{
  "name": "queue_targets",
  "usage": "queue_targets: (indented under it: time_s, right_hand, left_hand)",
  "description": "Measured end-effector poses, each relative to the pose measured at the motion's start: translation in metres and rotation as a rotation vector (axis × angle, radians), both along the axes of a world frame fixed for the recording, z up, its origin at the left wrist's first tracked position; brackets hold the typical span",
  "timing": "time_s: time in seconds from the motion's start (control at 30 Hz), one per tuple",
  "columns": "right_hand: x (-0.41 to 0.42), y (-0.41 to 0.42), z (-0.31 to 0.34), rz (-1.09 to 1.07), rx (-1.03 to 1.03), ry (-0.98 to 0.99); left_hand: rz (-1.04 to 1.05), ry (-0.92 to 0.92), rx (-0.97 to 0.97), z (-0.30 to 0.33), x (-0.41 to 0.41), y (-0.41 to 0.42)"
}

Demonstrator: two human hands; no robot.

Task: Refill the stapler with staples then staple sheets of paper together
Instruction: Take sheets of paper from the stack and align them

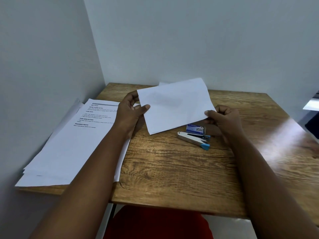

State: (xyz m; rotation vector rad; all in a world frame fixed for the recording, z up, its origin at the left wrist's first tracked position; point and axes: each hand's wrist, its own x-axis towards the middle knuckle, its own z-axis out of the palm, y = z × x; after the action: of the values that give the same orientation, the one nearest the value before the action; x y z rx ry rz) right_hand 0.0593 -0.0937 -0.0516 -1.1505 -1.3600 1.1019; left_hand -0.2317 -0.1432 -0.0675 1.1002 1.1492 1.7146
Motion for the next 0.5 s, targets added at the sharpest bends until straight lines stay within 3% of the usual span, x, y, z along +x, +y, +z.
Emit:
queue_targets:
  time_s: [0.5]
  right_hand:
    - [0.0012, -0.0020, 0.0037, -0.026, 0.002, 0.059]
  left_hand:
    - [0.026, 0.060, -0.022, -0.0018, 0.0001, 0.0013]
